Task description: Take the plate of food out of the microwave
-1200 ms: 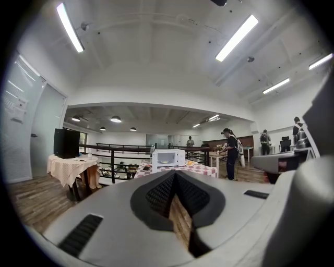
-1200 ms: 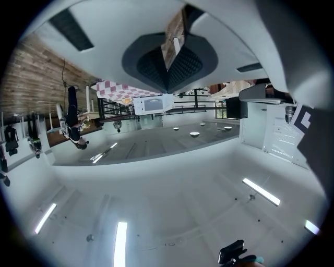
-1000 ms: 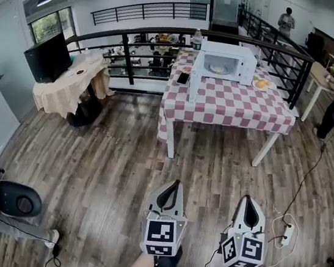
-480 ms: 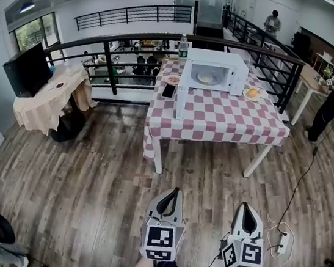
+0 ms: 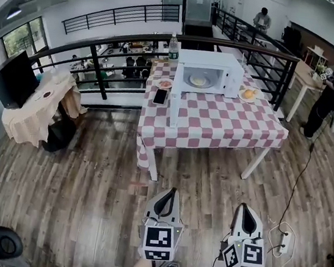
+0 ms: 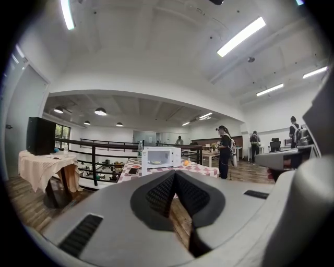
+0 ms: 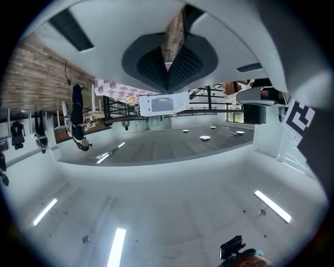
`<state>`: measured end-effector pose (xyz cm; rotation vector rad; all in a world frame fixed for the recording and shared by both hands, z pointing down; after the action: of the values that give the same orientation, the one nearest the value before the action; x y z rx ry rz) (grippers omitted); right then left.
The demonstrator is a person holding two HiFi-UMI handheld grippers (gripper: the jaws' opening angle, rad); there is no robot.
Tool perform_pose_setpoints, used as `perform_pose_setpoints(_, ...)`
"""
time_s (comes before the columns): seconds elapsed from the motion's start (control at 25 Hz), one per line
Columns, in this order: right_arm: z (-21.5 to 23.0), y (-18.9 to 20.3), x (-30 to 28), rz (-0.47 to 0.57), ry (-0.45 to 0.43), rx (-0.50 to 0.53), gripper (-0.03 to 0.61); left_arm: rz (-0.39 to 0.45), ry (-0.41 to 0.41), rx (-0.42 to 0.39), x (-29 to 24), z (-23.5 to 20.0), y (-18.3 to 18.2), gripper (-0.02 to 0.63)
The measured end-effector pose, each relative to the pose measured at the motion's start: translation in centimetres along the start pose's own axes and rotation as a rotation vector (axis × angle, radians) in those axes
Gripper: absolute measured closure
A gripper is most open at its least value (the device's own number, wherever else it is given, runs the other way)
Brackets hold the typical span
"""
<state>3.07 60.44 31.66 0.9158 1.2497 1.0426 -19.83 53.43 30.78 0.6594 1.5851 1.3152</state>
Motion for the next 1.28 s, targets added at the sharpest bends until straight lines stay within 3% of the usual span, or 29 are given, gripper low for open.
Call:
perform_pose_setpoints(0.48,1.9,-1.3,-5.0,-0.015,-0.008,-0.012,0.584,-0.015,-0.05,0.027,-3.9,-1.5,-0.6,0.584)
perform_pose_setpoints(1.28,12.7,-7.2,-20.6,-0.039,-0.11,0.003,0.584,-0.03,-0.129,0.046,-20.6,2.1,-6.6,0.584)
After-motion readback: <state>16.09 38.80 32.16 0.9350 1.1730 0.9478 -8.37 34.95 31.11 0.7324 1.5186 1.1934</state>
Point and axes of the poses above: the fingertips, and each gripper's own axes: x backward along the fingers, z to its right, y out of its underside, the point moved 8 cm from there along x, backward along the fingers, and after that the axes turned 12 degrees about -z, right-handed, at the moved point
